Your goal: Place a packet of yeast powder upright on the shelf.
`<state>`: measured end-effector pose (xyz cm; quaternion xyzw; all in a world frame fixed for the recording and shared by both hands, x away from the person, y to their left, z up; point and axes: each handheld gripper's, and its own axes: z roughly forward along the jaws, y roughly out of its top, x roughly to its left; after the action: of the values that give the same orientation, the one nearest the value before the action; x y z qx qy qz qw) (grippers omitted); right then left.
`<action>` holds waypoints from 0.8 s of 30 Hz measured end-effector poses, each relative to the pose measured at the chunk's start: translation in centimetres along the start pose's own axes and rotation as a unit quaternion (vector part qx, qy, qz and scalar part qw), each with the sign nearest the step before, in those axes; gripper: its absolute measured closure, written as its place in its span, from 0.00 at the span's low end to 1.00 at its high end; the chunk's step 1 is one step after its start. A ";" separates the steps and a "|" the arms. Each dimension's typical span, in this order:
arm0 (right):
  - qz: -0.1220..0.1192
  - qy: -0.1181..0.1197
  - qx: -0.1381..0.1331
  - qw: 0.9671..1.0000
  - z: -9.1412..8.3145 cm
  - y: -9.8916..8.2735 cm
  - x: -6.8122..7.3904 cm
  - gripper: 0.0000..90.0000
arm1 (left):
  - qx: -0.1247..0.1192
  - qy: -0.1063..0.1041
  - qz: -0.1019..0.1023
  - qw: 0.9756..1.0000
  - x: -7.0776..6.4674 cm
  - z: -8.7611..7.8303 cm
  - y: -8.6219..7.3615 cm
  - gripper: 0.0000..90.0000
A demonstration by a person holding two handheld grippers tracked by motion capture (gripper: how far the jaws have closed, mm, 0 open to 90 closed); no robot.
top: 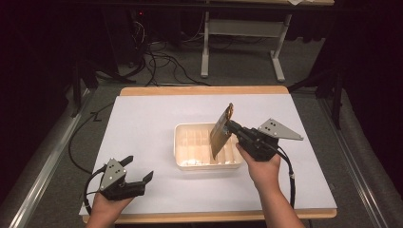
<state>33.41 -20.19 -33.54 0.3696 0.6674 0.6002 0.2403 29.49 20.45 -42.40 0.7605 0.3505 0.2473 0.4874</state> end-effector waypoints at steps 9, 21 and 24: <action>0.002 -0.011 0.014 1.000 0.9 -0.7 -0.1 1.00 | 0.002 -0.001 0.004 1.000 -0.1 0.0 0.0 0.15; 0.001 -0.016 0.036 0.999 2.1 -1.8 0.0 1.00 | 0.004 -0.002 0.006 1.000 -0.1 0.1 0.0 0.15; -0.001 -0.016 0.041 0.999 2.4 -2.1 0.1 1.00 | 0.003 -0.002 0.006 1.000 -0.1 0.1 0.0 0.15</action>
<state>34.75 -18.59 -35.98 0.3881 0.6878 0.5663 0.2358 29.46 20.32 -42.43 0.7647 0.3460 0.2477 0.4840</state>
